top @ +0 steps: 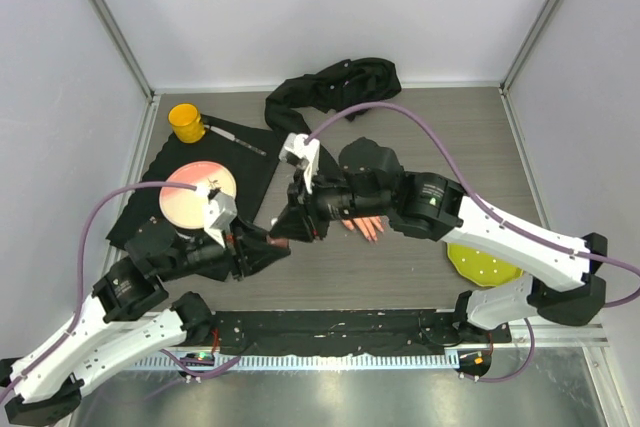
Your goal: Paint the nails
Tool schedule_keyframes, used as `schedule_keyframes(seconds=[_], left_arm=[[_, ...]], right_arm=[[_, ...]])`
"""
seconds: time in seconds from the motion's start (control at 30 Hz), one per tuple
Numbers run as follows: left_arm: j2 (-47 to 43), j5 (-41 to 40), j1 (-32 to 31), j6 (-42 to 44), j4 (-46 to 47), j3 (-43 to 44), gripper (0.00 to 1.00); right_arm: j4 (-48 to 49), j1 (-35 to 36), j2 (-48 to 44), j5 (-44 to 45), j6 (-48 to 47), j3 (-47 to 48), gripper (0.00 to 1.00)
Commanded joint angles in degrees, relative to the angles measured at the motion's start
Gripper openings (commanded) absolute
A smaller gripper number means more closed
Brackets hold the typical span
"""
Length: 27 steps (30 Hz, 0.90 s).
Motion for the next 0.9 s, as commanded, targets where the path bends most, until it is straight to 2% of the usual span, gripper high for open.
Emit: schedule_keyframes(seconds=[0.0,0.1,0.23,0.37,0.43,0.47,0.53,0.57,0.6,0.63,0.73,0.87], left_arm=[[-0.37,22.08,-0.6,-10.46,13.2,0.95,0.0],[-2.56,21.31,-0.51,-11.18,12.43,1.13,0.0],[-3.19,16.38,-0.51,-8.8,7.51,2.53,0.0],[-2.4,12.18,-0.51,-6.96,4.35,3.85,0.0],[-2.39,9.62,-0.51,-5.47,3.64,3.94,0.0],[-2.48,8.48,-0.51,-4.76,2.86,3.94,0.0],[-2.83,4.26,-0.51,-2.75,2.15,3.94,0.0],[-3.01,3.03,-0.51,-2.13,1.36,3.94,0.0],[-3.19,0.67,-0.6,-1.51,0.83,4.03,0.0],[-3.19,-0.14,-0.51,-0.29,0.04,4.11,0.0],[-2.93,-2.77,-0.6,1.39,-1.54,4.73,0.0],[-2.49,-4.98,-0.6,3.32,-2.34,4.73,0.0]], right_arm=[[19.55,2.15,-1.2,-35.36,-0.9,-7.15,0.01],[20.28,2.15,-1.02,-34.69,-1.59,-7.33,0.01],[19.49,2.15,-0.76,-32.32,-2.3,-6.37,0.01],[17.56,2.15,-0.58,-28.01,-2.3,-5.05,0.01],[16.24,2.15,-1.19,-22.57,-2.3,-4.87,0.03],[15.8,2.06,-1.28,-20.03,-1.95,-4.69,0.19],[13.52,2.15,-1.81,-12.47,-0.63,-4.17,0.32],[12.64,2.15,-1.99,-9.75,-0.11,-3.47,0.45],[11.59,2.15,-2.42,-4.94,1.29,-3.37,0.51],[11.14,2.15,-3.3,-2.71,1.74,-3.46,0.62],[9.74,2.15,-4.71,3.09,3.41,-3.73,0.72],[7.63,2.15,-6.38,8.73,4.73,-3.46,0.78]])
